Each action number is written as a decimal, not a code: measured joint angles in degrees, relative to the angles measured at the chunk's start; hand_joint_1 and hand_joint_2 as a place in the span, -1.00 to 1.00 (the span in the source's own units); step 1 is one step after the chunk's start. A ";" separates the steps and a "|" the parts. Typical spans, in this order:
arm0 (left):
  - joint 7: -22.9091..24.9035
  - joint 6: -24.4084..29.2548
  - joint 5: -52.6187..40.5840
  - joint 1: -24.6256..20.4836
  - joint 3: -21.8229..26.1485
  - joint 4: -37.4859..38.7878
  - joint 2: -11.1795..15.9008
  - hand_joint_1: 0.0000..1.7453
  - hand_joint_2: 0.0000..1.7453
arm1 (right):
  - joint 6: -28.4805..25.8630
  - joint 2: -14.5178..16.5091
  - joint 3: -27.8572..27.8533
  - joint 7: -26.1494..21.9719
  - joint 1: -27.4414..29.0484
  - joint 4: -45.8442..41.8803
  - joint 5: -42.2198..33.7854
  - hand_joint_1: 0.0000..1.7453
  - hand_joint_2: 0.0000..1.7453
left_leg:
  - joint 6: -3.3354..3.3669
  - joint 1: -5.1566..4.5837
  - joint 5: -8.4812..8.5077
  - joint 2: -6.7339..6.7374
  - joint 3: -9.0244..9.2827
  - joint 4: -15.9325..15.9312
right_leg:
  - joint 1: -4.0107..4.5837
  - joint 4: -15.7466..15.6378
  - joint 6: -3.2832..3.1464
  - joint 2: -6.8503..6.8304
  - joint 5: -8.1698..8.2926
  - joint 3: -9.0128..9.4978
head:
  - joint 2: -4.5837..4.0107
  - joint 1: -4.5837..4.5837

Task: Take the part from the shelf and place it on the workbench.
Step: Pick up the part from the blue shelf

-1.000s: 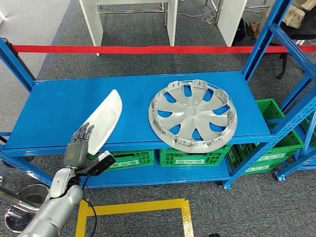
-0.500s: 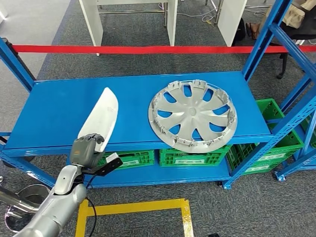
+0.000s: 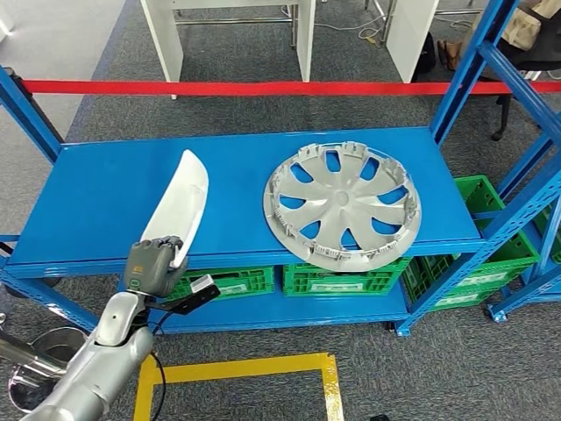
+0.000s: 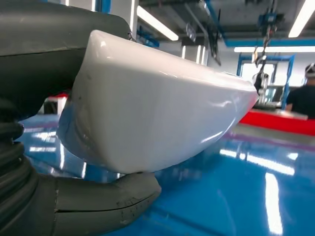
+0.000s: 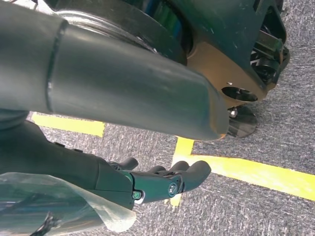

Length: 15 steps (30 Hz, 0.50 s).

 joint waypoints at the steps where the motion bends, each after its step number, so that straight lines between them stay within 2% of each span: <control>1: 0.06 0.15 -0.85 0.15 0.01 -1.04 0.10 1.00 1.00 | -0.02 0.00 0.00 0.00 0.00 0.00 0.00 -1.00 -1.00 | 0.00 0.00 0.00 0.00 0.00 0.00 | 0.00 0.00 0.00 0.00 0.00 0.00 | 0.00 0.00; 15: 0.14 0.46 -8.01 2.48 3.04 -21.03 2.43 1.00 1.00 | -0.27 0.00 -0.02 -0.28 0.02 0.00 -0.21 -1.00 -1.00 | 0.00 0.00 0.00 0.00 0.00 0.00 | 0.00 0.01 0.00 -0.01 0.00 0.00 | 0.00 -0.01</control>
